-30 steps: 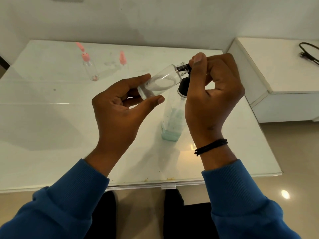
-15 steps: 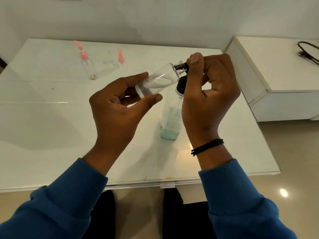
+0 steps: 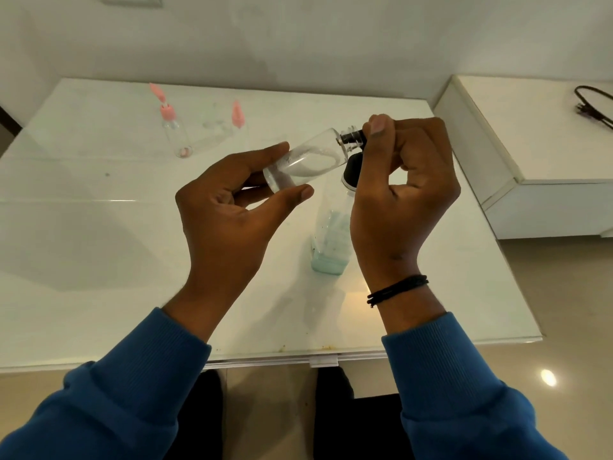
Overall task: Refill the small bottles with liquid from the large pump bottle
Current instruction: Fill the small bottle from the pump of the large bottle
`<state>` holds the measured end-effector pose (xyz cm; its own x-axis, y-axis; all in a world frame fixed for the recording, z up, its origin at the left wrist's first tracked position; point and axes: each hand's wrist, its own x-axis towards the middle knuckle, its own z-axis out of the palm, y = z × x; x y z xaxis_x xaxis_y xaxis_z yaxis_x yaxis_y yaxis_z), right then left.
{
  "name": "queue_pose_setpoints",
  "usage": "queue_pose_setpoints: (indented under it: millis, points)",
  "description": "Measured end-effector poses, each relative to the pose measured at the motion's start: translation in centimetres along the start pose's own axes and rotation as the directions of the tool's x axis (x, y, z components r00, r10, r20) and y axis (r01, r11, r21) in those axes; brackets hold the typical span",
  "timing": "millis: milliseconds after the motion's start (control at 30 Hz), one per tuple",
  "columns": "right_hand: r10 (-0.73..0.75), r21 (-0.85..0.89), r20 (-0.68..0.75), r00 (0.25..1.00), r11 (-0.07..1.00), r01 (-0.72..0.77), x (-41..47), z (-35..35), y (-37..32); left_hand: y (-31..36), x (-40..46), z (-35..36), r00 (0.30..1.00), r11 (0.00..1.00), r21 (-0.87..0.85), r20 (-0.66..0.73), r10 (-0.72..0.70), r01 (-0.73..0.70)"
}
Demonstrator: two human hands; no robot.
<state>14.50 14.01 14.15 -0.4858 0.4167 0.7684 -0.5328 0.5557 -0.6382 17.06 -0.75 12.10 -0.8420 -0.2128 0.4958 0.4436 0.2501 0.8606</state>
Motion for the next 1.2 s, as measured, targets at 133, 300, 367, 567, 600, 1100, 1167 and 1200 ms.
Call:
queue_pose_setpoints:
  millis: [133, 300, 367, 567, 600, 1100, 1167, 1200]
  points:
    - [-0.035, -0.035, -0.005, 0.999, 0.999, 0.035, 0.8, -0.2, -0.2, 0.1, 0.0, 0.0, 1.0, 1.0, -0.014, 0.012, 0.012, -0.012]
    - [-0.025, -0.049, -0.005, 1.0, 0.999, 0.025, 0.4, -0.1, -0.1, 0.1, 0.2, 0.0, 1.0, 1.0, -0.017, 0.002, 0.011, -0.011]
    - [-0.026, -0.049, -0.001, 1.0, 0.998, 0.026, 0.4, -0.1, 0.0, 0.0, 0.2, 0.0, 1.0, 1.0, -0.019, -0.001, 0.003, -0.003]
    - [-0.037, -0.074, -0.008, 0.999, 0.997, 0.036, 0.9, -0.3, -0.1, 0.0, 0.0, 0.1, 1.0, 1.0, -0.025, 0.016, 0.013, -0.013]
    - [-0.029, -0.067, -0.004, 1.0, 0.997, 0.029, 0.7, -0.2, -0.1, 0.0, 0.0, 0.1, 1.0, 1.0, -0.02, 0.013, 0.018, -0.018]
    - [0.004, -0.028, 0.013, 1.0, 1.0, -0.003, 0.5, -0.1, 0.0, -0.2, 0.0, 0.1, 1.0, 1.0, -0.016, 0.004, 0.007, -0.007]
    - [-0.021, -0.038, 0.013, 1.0, 0.999, 0.021, 0.8, -0.3, 0.1, -0.2, -0.1, 0.2, 1.0, 1.0, -0.01, 0.007, 0.007, -0.007]
    - [-0.03, -0.048, 0.01, 1.0, 0.998, 0.03, 0.9, -0.3, 0.0, -0.1, -0.1, 0.2, 1.0, 1.0, -0.009, 0.009, 0.009, -0.009]
